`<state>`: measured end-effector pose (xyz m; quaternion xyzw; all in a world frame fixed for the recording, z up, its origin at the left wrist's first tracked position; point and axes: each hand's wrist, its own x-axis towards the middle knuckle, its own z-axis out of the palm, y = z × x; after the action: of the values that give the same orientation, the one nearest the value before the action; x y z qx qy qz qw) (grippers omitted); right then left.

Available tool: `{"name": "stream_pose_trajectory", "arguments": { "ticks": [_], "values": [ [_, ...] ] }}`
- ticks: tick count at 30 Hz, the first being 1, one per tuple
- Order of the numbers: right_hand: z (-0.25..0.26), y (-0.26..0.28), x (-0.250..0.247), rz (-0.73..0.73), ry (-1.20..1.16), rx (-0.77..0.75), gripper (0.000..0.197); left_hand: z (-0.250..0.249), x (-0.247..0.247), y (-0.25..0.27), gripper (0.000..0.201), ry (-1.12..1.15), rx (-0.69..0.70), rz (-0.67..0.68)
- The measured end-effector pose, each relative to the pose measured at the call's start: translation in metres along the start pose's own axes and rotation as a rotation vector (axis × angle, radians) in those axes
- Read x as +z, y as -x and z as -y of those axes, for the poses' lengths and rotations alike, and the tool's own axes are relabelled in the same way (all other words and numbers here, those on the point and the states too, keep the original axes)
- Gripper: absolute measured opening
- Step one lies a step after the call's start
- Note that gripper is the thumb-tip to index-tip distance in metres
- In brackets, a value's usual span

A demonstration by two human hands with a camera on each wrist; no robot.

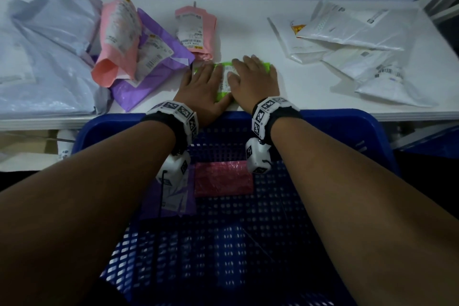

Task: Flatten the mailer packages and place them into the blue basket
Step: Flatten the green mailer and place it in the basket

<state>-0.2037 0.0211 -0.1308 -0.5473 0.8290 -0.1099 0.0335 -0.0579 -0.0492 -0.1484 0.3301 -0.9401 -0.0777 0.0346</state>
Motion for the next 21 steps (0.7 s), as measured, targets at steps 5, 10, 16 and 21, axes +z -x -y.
{"name": "stream_pose_trajectory", "arguments": {
  "ticks": [5,10,16,21],
  "values": [
    [-0.002,0.000,0.005,-0.033,0.030,0.148,0.051,-0.002,-0.004,0.004,0.086,0.036,0.014,-0.066],
    [-0.005,-0.002,0.004,-0.045,0.066,0.290,0.051,-0.004,-0.005,0.008,0.079,0.051,0.007,-0.144],
    [-0.011,0.001,-0.001,-0.108,-0.011,0.497,0.048,-0.009,-0.011,0.016,0.076,0.072,0.009,-0.204],
    [-0.018,0.006,-0.008,-0.149,-0.115,0.614,0.052,-0.008,-0.012,0.022,0.058,0.008,0.130,-0.347]
  ]
}}
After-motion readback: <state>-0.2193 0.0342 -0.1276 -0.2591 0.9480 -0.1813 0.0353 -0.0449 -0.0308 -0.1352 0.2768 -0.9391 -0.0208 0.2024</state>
